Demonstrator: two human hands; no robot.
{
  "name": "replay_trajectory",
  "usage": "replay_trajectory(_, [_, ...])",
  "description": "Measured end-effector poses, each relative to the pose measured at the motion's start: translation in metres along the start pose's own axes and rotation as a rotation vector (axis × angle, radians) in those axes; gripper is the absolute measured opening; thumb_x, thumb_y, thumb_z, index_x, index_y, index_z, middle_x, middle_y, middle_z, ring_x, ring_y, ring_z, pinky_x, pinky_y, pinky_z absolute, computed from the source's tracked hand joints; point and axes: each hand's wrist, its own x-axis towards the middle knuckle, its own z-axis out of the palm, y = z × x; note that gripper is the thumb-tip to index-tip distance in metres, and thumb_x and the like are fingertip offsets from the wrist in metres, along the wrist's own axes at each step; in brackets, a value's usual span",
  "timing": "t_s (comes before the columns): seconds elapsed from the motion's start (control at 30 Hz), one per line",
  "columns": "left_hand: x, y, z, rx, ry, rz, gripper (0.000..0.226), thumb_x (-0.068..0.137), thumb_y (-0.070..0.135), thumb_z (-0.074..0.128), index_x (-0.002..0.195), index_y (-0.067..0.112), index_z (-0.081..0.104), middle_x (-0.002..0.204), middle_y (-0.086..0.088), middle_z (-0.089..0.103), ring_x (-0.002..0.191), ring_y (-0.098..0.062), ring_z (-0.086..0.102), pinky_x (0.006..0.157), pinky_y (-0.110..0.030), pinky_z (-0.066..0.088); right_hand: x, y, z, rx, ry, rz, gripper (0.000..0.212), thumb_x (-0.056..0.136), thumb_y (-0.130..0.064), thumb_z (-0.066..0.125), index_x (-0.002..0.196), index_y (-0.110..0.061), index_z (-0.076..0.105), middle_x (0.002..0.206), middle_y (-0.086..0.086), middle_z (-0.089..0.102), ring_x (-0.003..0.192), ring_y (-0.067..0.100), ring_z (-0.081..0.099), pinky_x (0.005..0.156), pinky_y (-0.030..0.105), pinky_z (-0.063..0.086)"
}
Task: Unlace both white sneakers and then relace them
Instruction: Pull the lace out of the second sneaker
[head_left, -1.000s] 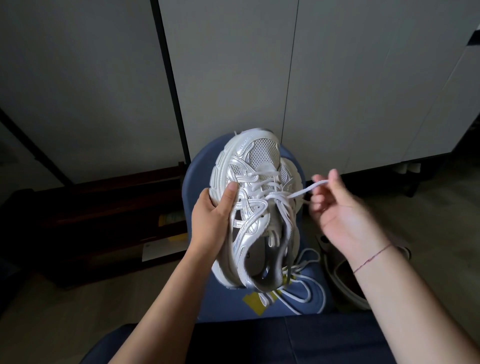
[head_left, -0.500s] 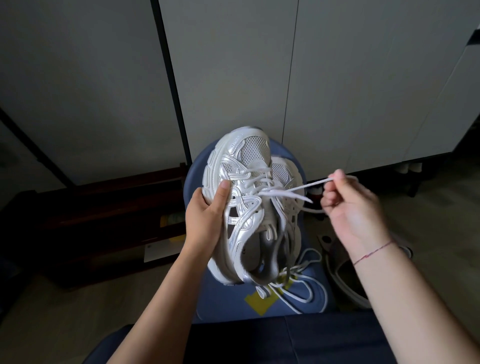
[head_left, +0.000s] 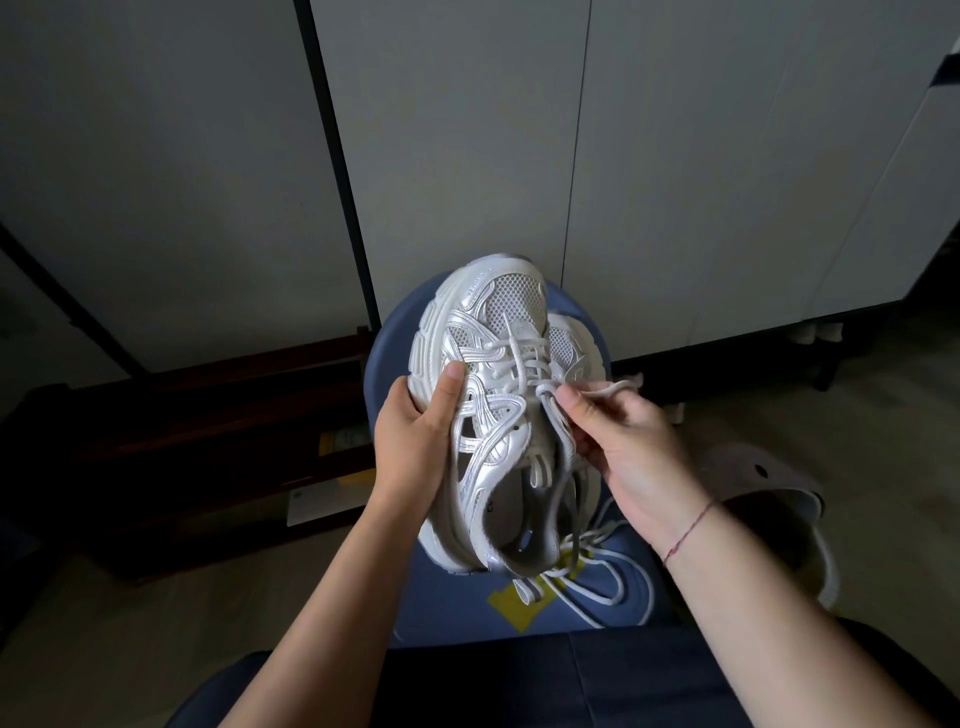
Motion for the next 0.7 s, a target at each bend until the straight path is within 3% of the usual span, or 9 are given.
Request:
replay_trajectory(0.07, [-0.001, 0.0, 0.0, 0.003, -0.001, 0.002, 0.036, 0.084, 0.055, 0.062, 0.097, 0.021, 0.061, 0.092, 0.011, 0.07, 0.079, 0.003, 0.066, 0.068, -0.016, 0.046, 0.0, 0.002, 0.0, -0.06, 0.036, -0.042, 0.03, 0.063, -0.027, 0.075, 0.084, -0.01, 0.064, 0.087, 0.004, 0.071, 0.082, 0.014, 0.067, 0.075, 0.024, 0.052])
replay_trajectory(0.17, [-0.002, 0.0, 0.001, 0.011, -0.009, 0.003, 0.036, 0.084, 0.056, 0.062, 0.097, 0.022, 0.061, 0.092, 0.011, 0.07, 0.078, 0.004, 0.066, 0.067, -0.014, 0.046, 0.001, 0.004, 0.0, -0.061, 0.065, -0.097, 0.007, 0.082, -0.012, 0.067, 0.079, -0.012, 0.06, 0.071, -0.007, 0.069, 0.068, 0.003, 0.066, 0.062, 0.016, 0.05])
replay_trajectory(0.27, [-0.002, 0.0, 0.002, 0.02, -0.021, 0.011, 0.037, 0.084, 0.055, 0.062, 0.098, 0.021, 0.061, 0.092, 0.01, 0.07, 0.078, 0.006, 0.066, 0.065, -0.01, 0.046, 0.002, 0.004, -0.001, -0.11, 0.078, -0.181, 0.01, 0.088, -0.008, 0.06, 0.079, -0.012, 0.06, 0.066, -0.009, 0.066, 0.064, 0.001, 0.063, 0.061, 0.014, 0.049])
replay_trajectory(0.33, [-0.002, 0.001, 0.002, 0.017, -0.028, 0.013, 0.038, 0.084, 0.055, 0.063, 0.098, 0.02, 0.061, 0.093, 0.009, 0.071, 0.08, 0.001, 0.067, 0.071, -0.017, 0.049, 0.005, 0.002, -0.004, -0.113, 0.127, -0.235, 0.015, 0.089, -0.008, 0.06, 0.076, -0.014, 0.057, 0.062, -0.011, 0.063, 0.06, 0.001, 0.058, 0.062, 0.015, 0.047])
replay_trajectory(0.5, [0.0, 0.001, -0.003, -0.024, -0.003, 0.003, 0.04, 0.084, 0.055, 0.064, 0.1, 0.018, 0.063, 0.093, 0.008, 0.072, 0.083, -0.002, 0.069, 0.077, -0.023, 0.053, 0.026, -0.013, -0.03, 0.11, 0.321, -0.256, 0.027, 0.094, -0.007, 0.053, 0.069, -0.013, 0.048, 0.047, -0.009, 0.052, 0.044, 0.002, 0.04, 0.046, 0.013, 0.033])
replay_trajectory(0.63, [-0.001, 0.001, -0.001, 0.004, -0.009, 0.013, 0.038, 0.084, 0.054, 0.063, 0.098, 0.019, 0.062, 0.092, 0.009, 0.071, 0.077, 0.003, 0.067, 0.065, -0.013, 0.048, 0.026, -0.013, -0.033, 0.112, 0.377, -0.243, 0.028, 0.096, -0.009, 0.051, 0.069, -0.014, 0.048, 0.05, -0.007, 0.05, 0.044, 0.002, 0.04, 0.045, 0.014, 0.033])
replay_trajectory(0.7, [-0.002, 0.001, 0.001, 0.008, -0.014, 0.013, 0.037, 0.084, 0.055, 0.063, 0.097, 0.021, 0.061, 0.092, 0.01, 0.071, 0.077, 0.004, 0.067, 0.067, -0.016, 0.048, 0.025, -0.011, -0.027, 0.082, 0.324, -0.207, 0.024, 0.095, -0.012, 0.053, 0.071, -0.013, 0.052, 0.049, -0.009, 0.055, 0.044, 0.002, 0.044, 0.046, 0.013, 0.036])
